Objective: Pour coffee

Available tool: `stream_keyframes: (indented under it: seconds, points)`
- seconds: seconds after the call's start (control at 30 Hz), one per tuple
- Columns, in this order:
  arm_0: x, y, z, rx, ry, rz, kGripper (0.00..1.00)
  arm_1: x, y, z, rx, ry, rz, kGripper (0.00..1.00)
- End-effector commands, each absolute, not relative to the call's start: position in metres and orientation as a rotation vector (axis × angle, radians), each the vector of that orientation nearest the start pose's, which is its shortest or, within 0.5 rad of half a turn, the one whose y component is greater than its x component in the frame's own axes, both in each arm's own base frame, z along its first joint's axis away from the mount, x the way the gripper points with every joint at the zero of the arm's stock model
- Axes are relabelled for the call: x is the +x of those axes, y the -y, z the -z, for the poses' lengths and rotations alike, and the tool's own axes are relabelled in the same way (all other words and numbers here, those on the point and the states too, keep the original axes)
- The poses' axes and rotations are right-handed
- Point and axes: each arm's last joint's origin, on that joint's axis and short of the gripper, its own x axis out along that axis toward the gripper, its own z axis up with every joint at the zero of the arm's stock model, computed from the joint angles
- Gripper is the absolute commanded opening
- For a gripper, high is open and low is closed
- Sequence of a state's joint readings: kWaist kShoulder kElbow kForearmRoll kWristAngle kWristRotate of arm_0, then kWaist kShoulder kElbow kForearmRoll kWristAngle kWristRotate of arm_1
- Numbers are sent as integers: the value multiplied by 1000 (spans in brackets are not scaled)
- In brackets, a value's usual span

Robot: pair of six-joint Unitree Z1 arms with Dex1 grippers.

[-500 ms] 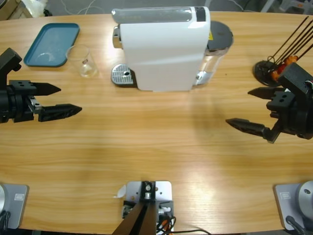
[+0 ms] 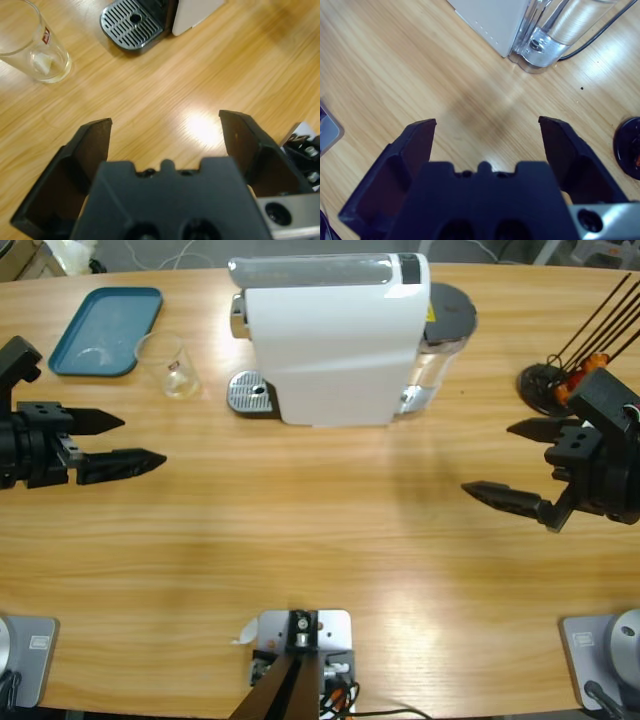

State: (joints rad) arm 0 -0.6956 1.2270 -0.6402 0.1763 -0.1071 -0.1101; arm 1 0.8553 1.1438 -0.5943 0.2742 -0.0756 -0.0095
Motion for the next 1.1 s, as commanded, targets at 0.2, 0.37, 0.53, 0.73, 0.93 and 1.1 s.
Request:
stream_keyframes:
  seconds: [0.2, 0.37, 0.53, 0.73, 0.93, 1.1]
  points:
    - [218, 139, -345, -497, -879, 872, 843, 104, -115, -266, -401, -775, -723, 890]
    - [269, 132, -324, -748, -946, 843, 812, 103, -114, -267, -399, -769, -722, 890]
    - [300, 133, -292, -877, -1063, 892, 812, 102, -112, -268, -395, -761, -723, 890]
    - [322, 146, -270, -964, -1108, 988, 679, 102, -112, -268, -394, -760, -723, 890]
    - [339, 151, -259, -1015, -1072, 1002, 625, 101, -111, -269, -392, -756, -724, 890]
    - [348, 157, -243, -1046, -1069, 1026, 607, 100, -110, -269, -390, -753, -724, 890]
